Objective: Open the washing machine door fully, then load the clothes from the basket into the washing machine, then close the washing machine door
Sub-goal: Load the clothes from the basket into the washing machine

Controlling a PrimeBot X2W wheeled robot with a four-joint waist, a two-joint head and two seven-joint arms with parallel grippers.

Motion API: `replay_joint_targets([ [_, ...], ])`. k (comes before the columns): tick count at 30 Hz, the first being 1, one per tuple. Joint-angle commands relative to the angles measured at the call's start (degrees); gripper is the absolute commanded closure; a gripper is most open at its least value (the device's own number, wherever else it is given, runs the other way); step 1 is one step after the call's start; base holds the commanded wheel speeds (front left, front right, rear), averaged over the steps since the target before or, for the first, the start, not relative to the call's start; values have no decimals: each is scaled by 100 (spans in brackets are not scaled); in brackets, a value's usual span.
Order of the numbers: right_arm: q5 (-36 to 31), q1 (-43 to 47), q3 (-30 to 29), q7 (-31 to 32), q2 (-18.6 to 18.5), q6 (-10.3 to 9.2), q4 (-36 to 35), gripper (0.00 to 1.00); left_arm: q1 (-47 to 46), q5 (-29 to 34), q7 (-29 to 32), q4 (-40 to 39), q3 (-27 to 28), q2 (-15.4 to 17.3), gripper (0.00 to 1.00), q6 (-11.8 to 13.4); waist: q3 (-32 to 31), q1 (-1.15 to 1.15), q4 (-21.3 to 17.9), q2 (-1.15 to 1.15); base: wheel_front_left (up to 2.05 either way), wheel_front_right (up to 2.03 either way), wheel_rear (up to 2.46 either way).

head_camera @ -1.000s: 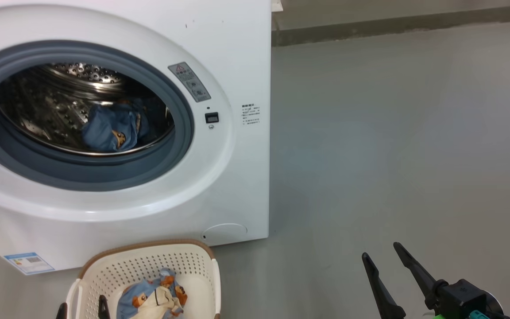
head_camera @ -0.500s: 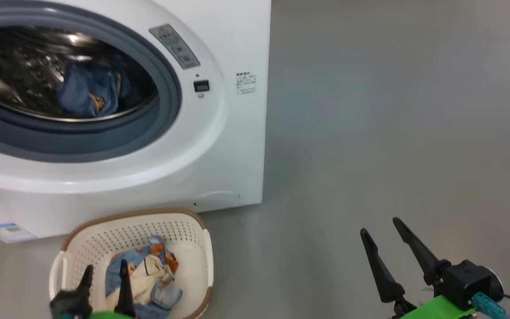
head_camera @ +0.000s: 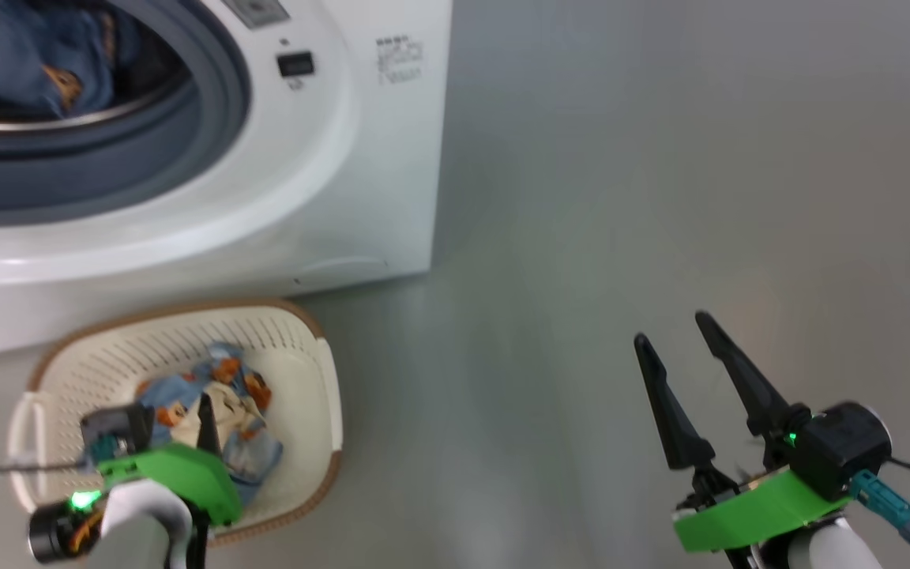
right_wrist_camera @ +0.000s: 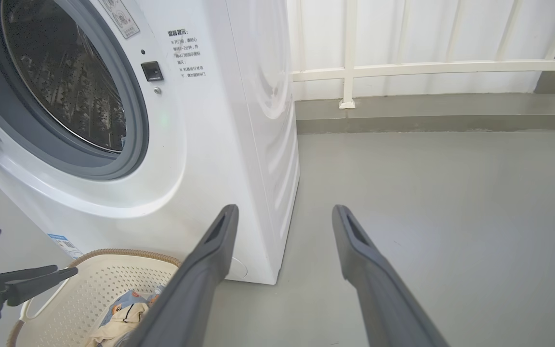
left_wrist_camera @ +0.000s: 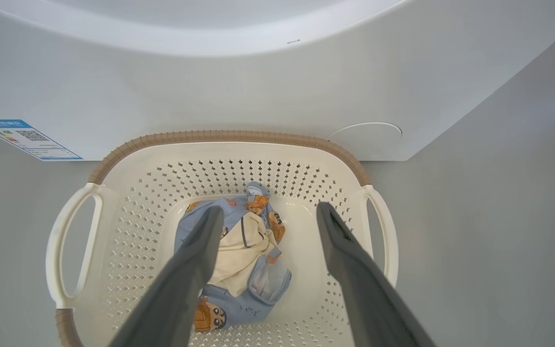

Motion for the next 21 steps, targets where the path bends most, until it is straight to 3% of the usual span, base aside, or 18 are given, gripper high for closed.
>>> replay_joint_targets([
  [1, 76, -199, 185, -97, -24, 9, -149, 0, -337, -80, 17, 204, 186, 122, 0, -97, 734, 0, -309, 0, 0, 0, 0],
  [11, 202, -871, 241, -285, 63, 9, -189, 0, -1838, -186, 272, 1507, 255, 409, 0, -432, 2065, 0, -675, 0, 0, 0, 0],
  [21, 388, -1339, 349, -317, 167, 9, -319, 0, -2800, -135, 1058, 2155, 152, 999, 0, -624, 2947, 0, -1037, 0, 0, 0, 0],
])
